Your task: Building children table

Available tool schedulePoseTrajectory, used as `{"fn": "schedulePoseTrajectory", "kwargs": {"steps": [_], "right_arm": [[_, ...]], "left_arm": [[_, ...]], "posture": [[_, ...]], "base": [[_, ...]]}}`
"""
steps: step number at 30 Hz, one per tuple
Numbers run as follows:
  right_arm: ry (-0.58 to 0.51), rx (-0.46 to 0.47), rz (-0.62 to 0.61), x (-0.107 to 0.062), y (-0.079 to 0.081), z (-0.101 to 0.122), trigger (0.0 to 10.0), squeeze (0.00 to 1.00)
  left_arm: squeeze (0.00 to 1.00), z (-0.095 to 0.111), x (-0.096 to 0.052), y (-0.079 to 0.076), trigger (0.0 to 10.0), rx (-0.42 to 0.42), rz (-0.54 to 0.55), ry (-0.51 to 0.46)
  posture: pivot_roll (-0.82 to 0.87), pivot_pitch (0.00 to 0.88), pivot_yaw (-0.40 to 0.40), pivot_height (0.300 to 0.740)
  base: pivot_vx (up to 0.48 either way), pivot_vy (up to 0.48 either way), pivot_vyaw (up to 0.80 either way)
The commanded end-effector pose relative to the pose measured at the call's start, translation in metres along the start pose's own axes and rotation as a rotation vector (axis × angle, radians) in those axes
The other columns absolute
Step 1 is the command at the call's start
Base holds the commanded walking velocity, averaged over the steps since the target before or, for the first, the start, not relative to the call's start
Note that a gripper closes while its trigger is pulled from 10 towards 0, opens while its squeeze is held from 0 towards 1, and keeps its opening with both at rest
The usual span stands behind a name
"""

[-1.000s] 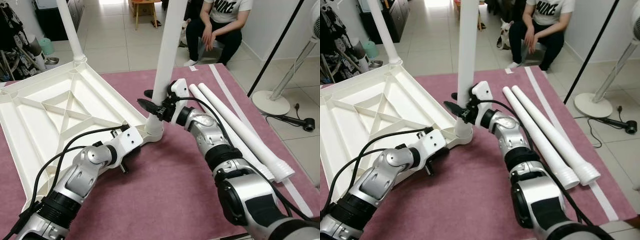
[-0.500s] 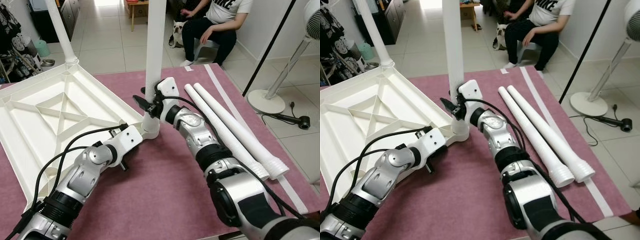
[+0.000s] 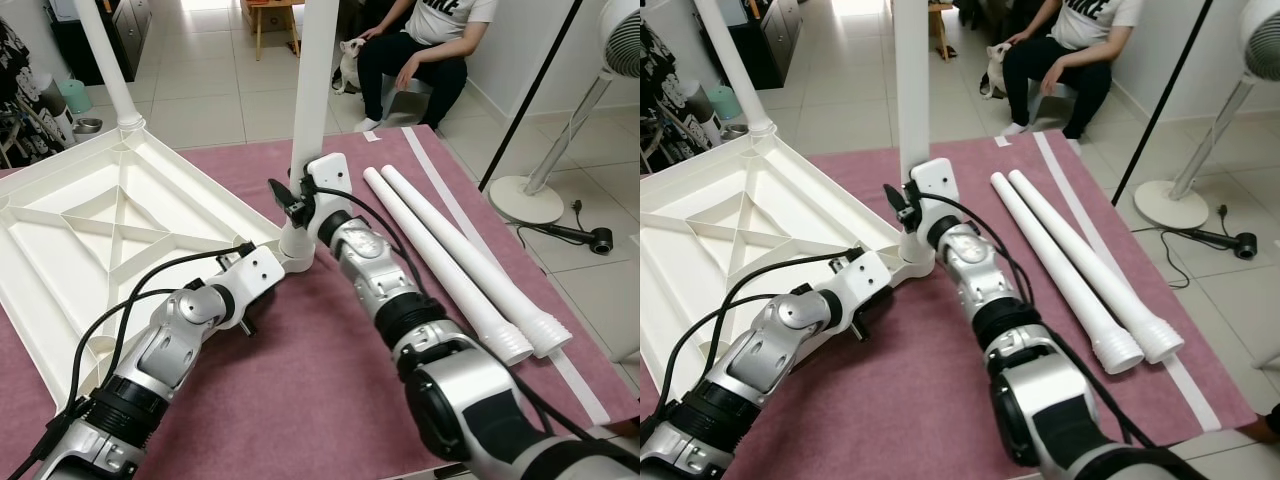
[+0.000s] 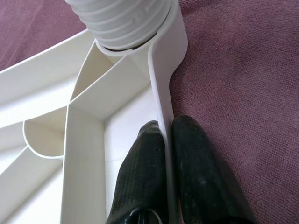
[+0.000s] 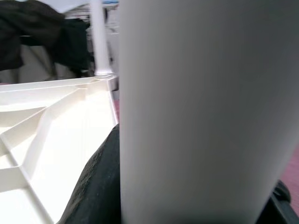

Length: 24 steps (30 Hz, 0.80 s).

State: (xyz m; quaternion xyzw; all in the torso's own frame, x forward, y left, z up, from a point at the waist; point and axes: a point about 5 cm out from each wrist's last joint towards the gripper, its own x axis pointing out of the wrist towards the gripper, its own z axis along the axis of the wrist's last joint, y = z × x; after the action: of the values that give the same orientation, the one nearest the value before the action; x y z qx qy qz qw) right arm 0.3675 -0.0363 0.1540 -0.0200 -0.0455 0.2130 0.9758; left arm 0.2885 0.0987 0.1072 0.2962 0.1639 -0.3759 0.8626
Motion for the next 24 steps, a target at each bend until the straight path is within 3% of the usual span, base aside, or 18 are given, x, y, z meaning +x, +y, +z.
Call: {"fn": "schedulePoseTrajectory", "kwargs": {"steps": [1, 22, 23, 24], "right_arm": [[0.28, -0.058, -0.284, -0.033, -0.042, -0.06, 10.0, 0.0], [0.304, -0.081, -0.408, -0.032, -0.03, -0.063, 10.0, 0.0], [0.289, -0.085, -0.393, -0.031, -0.029, -0.061, 10.0, 0.32], [0.289, -0.085, -0.393, -0.031, -0.029, -0.061, 10.0, 0.32]], "left_arm": [[0.0, 0.018, -0.005, 0.001, 0.0, 0.069, -0.012, -0.083], [0.0, 0.017, -0.005, 0.001, 0.0, 0.066, -0.008, -0.078], [0.0, 0.017, -0.005, 0.001, 0.0, 0.067, -0.008, -0.078], [0.0, 0.017, -0.005, 0.001, 0.0, 0.067, -0.008, -0.078]], "posture": [[0.11, 0.0, 0.053, 0.74], [0.11, 0.0, 0.047, 0.74], [0.11, 0.0, 0.047, 0.74], [0.11, 0.0, 0.047, 0.74]], "base": [[0.0, 0.0, 0.0], [0.0, 0.0, 0.0], [0.0, 0.0, 0.0], [0.0, 0.0, 0.0]]}}
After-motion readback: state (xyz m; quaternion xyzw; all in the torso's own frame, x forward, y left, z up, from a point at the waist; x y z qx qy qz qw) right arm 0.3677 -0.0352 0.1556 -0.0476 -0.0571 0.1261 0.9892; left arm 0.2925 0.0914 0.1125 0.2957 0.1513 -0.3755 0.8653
